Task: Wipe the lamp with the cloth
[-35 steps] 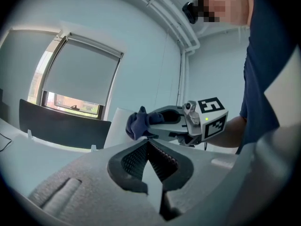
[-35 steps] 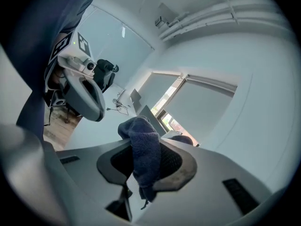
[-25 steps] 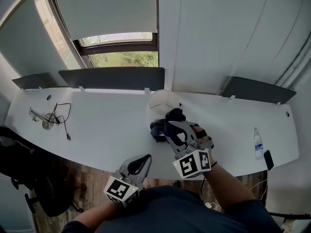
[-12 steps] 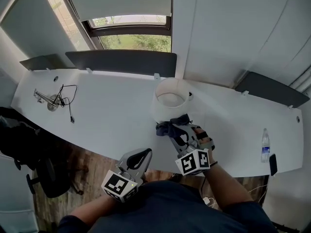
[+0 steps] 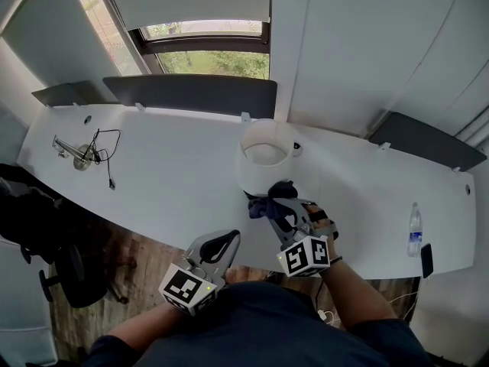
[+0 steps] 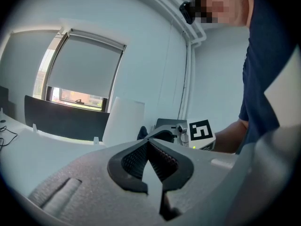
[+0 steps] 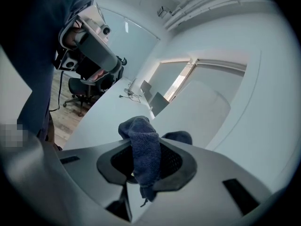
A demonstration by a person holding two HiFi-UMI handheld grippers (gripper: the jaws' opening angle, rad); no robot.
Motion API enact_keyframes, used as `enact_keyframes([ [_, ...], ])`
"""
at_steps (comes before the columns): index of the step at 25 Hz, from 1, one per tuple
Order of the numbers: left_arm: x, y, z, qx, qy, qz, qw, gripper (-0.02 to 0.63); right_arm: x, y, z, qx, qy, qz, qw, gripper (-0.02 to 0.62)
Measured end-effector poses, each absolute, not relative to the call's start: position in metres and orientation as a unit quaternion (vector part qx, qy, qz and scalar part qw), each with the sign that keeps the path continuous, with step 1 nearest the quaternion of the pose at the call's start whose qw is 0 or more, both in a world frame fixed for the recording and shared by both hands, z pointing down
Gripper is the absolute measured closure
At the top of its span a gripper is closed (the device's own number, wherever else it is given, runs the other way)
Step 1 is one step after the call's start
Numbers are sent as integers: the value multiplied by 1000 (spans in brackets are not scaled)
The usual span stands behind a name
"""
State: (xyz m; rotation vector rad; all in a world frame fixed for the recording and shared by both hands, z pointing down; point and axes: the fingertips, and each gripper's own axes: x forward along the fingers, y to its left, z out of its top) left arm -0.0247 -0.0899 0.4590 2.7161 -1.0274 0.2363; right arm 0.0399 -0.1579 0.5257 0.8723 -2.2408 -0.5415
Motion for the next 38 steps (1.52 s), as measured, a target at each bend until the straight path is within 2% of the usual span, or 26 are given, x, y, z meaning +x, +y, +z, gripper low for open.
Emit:
enact_keyframes([
  [14,12,-93,432,945,-312,62,78,600,55,-170,386,385,-823,-325,262,489],
  [24,4,-93,441,935,-333,82,86,600,60,-181,416,376,-845,-294,242,490],
  [38,-4,-90,458,924,-354,105,101,600,65,-175,513,328,-863,-253,288,491],
])
